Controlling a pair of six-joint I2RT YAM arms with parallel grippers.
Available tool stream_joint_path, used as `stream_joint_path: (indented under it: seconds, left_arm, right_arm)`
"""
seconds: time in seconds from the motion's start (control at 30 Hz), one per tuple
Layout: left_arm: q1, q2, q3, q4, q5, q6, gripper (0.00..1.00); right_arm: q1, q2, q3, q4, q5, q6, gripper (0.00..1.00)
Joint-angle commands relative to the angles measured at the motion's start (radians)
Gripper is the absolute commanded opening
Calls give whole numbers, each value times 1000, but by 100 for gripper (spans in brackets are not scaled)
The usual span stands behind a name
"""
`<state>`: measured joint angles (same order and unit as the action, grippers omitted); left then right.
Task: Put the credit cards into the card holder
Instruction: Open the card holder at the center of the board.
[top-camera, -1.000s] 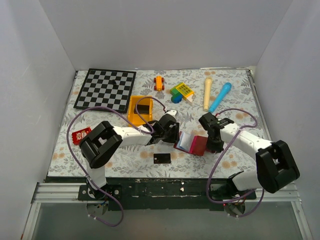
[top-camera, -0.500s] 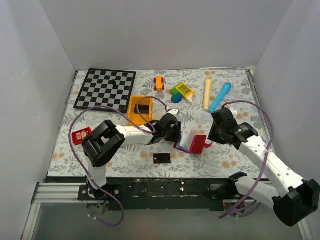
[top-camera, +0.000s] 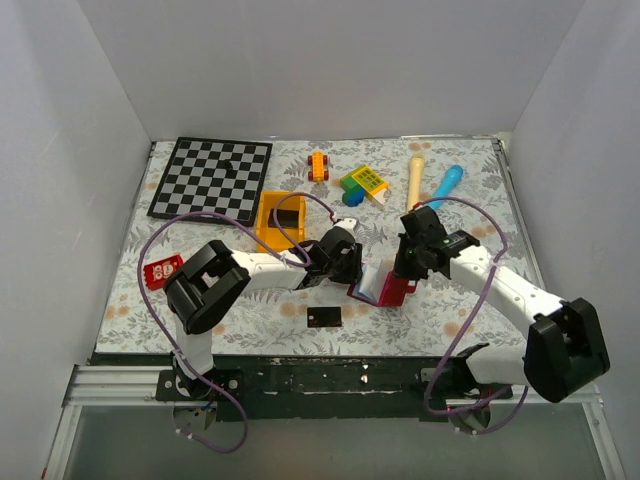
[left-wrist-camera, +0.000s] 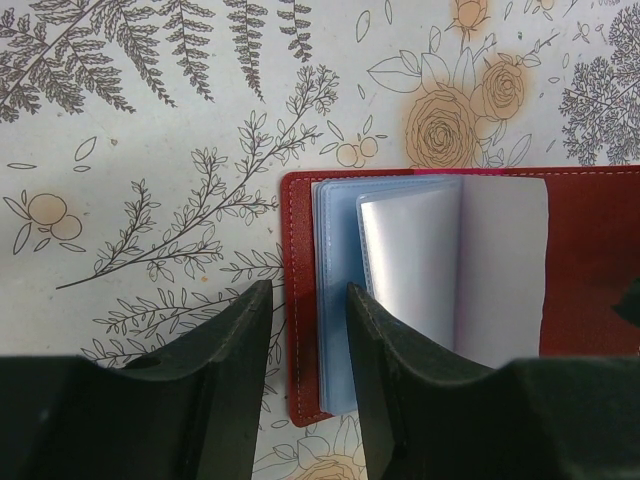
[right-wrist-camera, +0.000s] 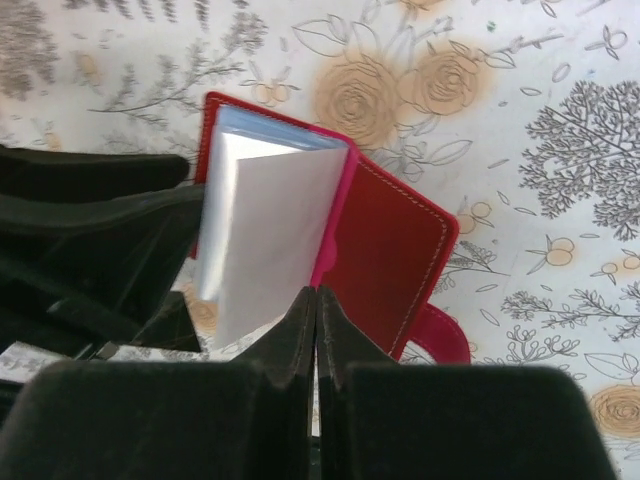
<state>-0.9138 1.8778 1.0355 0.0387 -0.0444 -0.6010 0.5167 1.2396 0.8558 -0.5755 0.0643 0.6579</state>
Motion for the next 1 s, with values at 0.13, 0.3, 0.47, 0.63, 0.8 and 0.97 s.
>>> stream_joint_path:
  seconds: [0.13, 0.3, 0.47, 0.63, 0.8, 0.97]
  left_arm:
    - [-8, 27, -2, -69, 9, 4, 35]
    - [-8, 17, -2, -79, 5, 9, 35]
    - [-8, 15, 0, -86, 12, 12, 35]
    - [-16, 17, 15, -94, 28, 20, 35]
    - [-40, 29, 46, -100, 44, 26, 34]
    - [-54, -5, 58, -103, 44, 12, 34]
  right_arm:
    - [-4, 107, -18, -129, 157, 98, 1]
    - [-4, 187, -46, -104, 154, 117, 1]
    - [-3, 268, -43, -81, 132, 137, 1]
    - [-9, 255, -51, -70, 121, 138, 1]
    - [-10, 242, -66, -55, 108, 138, 1]
    - [-10, 241, -72, -44, 100, 138, 1]
